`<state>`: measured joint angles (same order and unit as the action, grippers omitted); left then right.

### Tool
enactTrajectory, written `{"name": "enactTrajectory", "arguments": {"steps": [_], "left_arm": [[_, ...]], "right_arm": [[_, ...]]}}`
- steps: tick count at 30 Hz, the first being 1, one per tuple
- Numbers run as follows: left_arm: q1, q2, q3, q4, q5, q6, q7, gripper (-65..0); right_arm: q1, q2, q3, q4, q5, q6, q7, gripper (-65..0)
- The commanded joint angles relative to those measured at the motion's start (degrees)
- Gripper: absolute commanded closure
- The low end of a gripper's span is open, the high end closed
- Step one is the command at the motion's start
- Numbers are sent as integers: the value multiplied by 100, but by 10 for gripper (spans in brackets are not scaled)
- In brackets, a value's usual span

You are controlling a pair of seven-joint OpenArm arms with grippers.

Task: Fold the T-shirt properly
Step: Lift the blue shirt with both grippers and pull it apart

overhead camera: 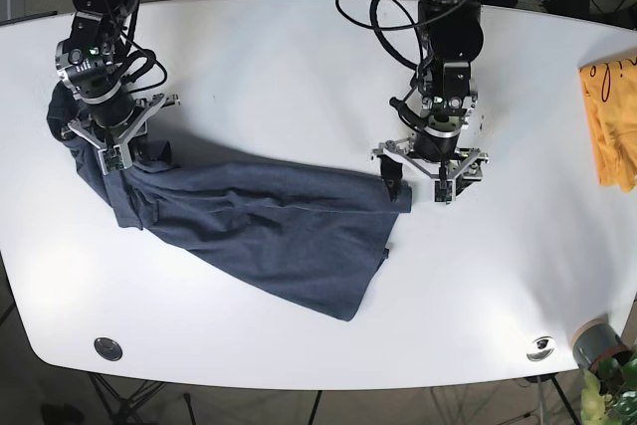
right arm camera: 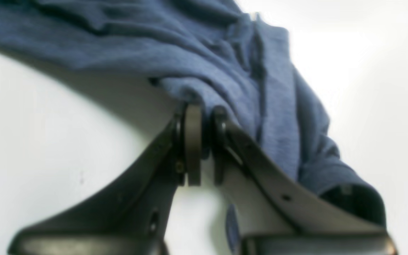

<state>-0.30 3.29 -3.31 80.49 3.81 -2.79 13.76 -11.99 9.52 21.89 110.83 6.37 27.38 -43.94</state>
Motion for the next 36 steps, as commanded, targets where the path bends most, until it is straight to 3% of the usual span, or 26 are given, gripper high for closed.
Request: {"name": "enactTrajectory", "arguments": {"steps": [1, 13, 20, 22, 26, 29, 36], "left_arm": [[-212, 18, 10, -185, -17, -7, -150, -510], [-819, 18, 432, -1328, -34, -69, -193, -510], [-828, 18, 529, -1724, -25, -877, -193, -493], [-872, 18, 520, -1811, -25, -921, -193, -436], [-1074, -158, 529, -2189, -17, -939, -167, -169], [-1135, -245, 547, -2348, -17, -948, -158, -13], [-1179, -448, 362, -1688, -61, -948, 18, 0]], "right_arm": [[52, 64, 31, 104, 62, 1, 144, -22], [52, 55, 57, 104, 62, 1, 144, -22], [52, -51, 57, 104, 62, 1, 144, -22], [52, -104, 66, 104, 62, 1, 144, -22], [60, -130, 57, 104, 62, 1, 144, -22], [60, -130, 48, 104, 62, 1, 144, -22], [219, -104, 57, 87, 62, 1, 144, -22]]}}
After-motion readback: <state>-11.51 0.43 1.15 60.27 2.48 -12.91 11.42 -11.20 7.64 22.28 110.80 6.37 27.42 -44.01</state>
